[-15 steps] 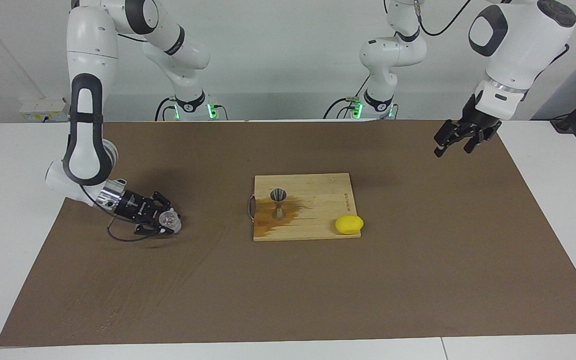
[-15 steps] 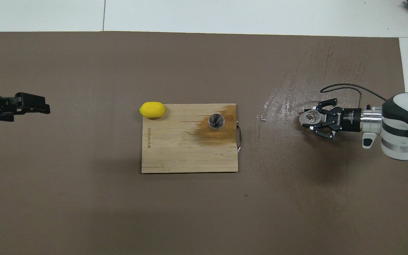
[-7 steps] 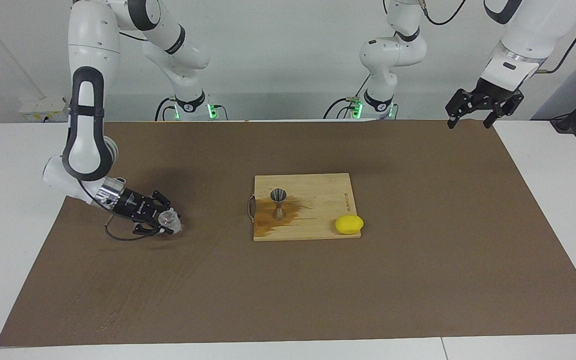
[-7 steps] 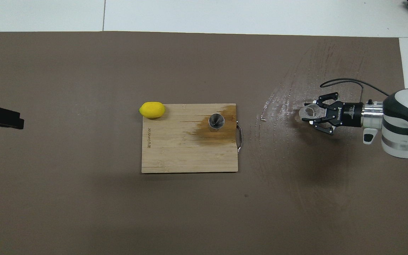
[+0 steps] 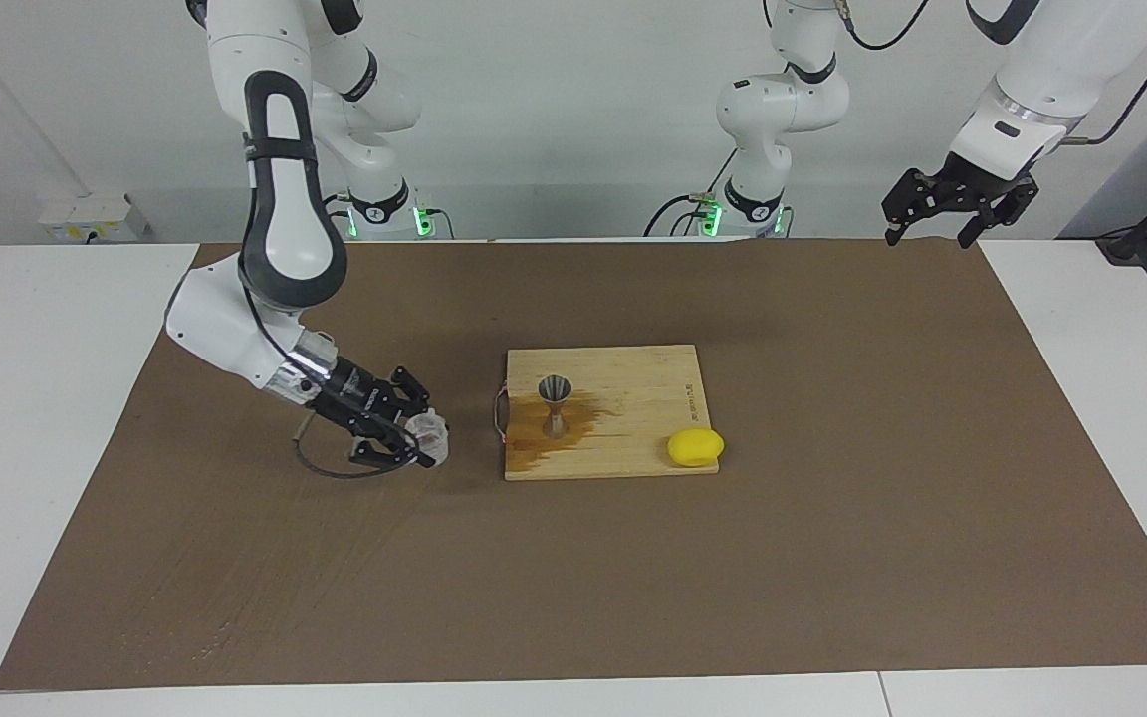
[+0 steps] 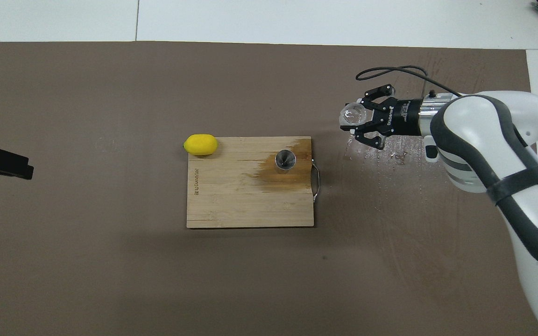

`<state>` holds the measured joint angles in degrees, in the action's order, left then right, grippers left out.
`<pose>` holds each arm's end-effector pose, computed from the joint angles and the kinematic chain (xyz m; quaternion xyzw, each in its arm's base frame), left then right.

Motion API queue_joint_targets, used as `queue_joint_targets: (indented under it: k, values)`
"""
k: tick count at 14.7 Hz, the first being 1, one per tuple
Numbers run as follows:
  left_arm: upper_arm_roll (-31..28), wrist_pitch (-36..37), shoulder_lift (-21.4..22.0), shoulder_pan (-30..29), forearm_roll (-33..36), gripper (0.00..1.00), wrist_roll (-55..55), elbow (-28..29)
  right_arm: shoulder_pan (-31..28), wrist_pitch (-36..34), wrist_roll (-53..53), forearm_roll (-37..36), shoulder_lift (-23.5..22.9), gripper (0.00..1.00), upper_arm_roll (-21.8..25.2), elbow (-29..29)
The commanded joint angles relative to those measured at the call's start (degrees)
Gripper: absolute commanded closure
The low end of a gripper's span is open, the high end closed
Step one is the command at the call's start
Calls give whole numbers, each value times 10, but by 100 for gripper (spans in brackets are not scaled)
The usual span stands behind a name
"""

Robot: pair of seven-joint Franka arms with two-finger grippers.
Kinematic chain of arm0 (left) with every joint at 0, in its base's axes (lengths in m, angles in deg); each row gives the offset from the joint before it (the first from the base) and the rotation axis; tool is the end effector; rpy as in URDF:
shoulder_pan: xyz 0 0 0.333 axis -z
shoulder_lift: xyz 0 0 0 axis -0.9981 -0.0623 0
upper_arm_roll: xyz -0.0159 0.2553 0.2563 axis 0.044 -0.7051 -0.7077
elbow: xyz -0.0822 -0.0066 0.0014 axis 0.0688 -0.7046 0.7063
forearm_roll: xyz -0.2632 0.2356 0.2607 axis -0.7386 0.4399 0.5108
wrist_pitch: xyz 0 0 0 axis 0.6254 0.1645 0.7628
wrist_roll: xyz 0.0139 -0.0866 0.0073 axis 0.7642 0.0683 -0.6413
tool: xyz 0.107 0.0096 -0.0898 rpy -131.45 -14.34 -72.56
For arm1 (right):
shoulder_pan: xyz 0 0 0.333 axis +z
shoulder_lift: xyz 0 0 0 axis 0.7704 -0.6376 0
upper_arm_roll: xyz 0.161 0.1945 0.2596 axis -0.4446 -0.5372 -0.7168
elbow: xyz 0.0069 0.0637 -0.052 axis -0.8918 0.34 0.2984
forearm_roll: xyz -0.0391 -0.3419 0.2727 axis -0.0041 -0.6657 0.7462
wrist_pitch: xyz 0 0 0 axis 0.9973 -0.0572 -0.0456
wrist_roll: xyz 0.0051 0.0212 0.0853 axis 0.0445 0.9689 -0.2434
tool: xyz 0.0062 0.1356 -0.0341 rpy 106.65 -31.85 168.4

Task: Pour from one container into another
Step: 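Lift the glass cup with the right gripper and carry it over the metal cup, then tilt the glass cup with the right gripper to pour into the metal cup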

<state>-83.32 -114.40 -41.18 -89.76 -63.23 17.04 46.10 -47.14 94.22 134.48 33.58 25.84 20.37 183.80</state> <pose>0.5644 -0.0234 0.6549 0.9979 -0.0558 -0.0316 0.0064 0.7037 0.1431 0.3832 -0.5802 0.7099 0.2290 0.3271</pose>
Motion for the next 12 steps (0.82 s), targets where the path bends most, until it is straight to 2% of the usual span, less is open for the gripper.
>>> queue_joint_targets:
  k: [1,3,5,7,12]
  values:
    - [-3,6,5,2,11,0,8,6,35,-1,78,-73,-24,100,1,-54]
    - [-3,6,5,2,11,0,8,6,71,0,134,-130,-36,100,2,-78]
    - [-3,6,5,3,11,0,8,6,104,-1,196,-233,-44,100,1,-103]
    - [-3,5,5,3,11,0,8,6,121,-10,226,-306,-45,100,0,-109]
    - [-3,6,5,3,11,0,8,6,134,-52,254,-384,-44,100,0,-134]
